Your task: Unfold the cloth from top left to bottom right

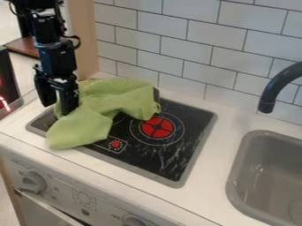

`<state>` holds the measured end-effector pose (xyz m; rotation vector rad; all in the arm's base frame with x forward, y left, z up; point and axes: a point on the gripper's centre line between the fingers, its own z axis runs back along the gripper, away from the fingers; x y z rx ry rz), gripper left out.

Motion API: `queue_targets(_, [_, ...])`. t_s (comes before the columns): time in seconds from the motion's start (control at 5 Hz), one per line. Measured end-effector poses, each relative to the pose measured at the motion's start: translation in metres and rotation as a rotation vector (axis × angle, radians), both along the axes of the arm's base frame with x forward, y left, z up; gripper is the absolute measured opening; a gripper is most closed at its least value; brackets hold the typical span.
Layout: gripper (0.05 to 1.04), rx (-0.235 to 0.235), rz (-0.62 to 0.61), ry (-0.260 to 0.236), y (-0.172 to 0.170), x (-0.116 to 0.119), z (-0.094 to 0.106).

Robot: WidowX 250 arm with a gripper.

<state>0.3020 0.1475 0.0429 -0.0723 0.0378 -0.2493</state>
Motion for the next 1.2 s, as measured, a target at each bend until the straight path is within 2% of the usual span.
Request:
queue_targets(0.2, [0.931,-0.002,-0.038,0.004,-0.013,0.002,-0.004])
queue_targets(0.6, [0.332,-0.001,-0.046,0.008,-0.018,-0.003,-0.013])
queue_targets(0.8, [0.156,-0.005,-0.045,0.006,-0.018,-0.002,-0.013])
queue_targets(1.0, [0.072,-0.009,-0.045,0.002,-0.019,-0.002,-0.012])
queue_targets(1.2, [0.057,-0.021,-0.044,-0.034,-0.022,0.001,-0.001])
